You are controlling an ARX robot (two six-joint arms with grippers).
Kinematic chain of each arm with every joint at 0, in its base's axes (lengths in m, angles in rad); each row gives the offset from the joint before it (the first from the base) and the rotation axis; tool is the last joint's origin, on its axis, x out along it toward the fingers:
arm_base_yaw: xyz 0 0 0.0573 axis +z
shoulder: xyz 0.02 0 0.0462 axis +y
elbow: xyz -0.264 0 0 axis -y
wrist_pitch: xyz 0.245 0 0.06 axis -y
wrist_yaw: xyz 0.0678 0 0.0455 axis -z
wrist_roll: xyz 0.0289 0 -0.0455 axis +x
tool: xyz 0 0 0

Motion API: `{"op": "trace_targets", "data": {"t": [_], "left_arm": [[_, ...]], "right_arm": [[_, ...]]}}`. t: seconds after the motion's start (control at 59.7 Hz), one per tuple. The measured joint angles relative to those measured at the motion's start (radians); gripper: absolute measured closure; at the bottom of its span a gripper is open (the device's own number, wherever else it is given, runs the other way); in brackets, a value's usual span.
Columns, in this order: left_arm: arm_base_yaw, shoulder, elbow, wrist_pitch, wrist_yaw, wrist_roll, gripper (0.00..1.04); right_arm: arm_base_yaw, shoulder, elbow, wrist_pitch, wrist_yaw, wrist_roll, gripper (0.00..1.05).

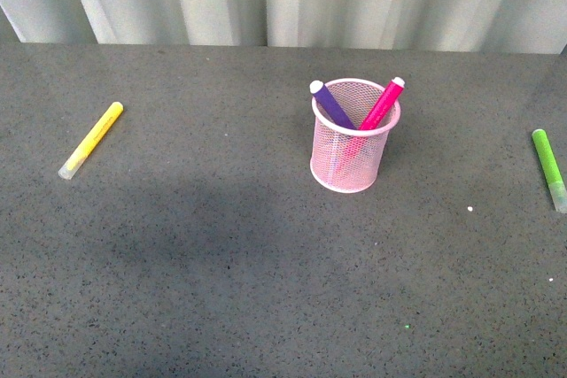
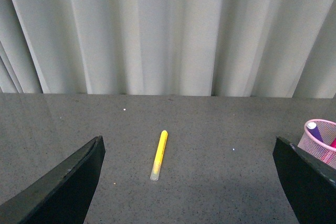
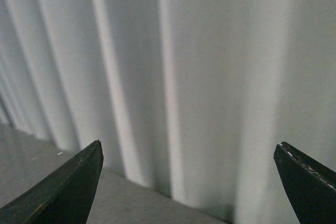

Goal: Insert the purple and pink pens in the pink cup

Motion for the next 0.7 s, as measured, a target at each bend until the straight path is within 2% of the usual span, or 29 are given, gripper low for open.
{"op": "trace_targets", "data": {"t": [0.151, 0.369, 0.486, 0.519, 0.704], "left_arm": [[0.0, 0.0, 0.0, 0.0, 0.0, 0.0, 0.07], [0.0, 0.0, 0.0, 0.0, 0.0, 0.0, 0.07], [0.0, 0.0, 0.0, 0.0, 0.0, 0.0, 0.07], [0.0, 0.0, 0.0, 0.0, 0.0, 0.0, 0.07], [0.0, -0.001, 0.0, 0.0, 0.0, 0.0, 0.07]], "right_arm": [[-0.174, -0.232, -0.088, -0.148, 0.072, -0.027, 0.07], [-0.441, -0.537, -0.275, -0.222, -0.033, -0.02, 0.07], [-0.513, -0.745, -0.362, -0.55, -0.005, -0.092, 0.26], [-0.512, -0.793, -0.404, -0.589, 0.008, -0.101, 0.31], [-0.41, -0.96, -0.591, -0.603, 0.103, -0.129, 0.63]]}}
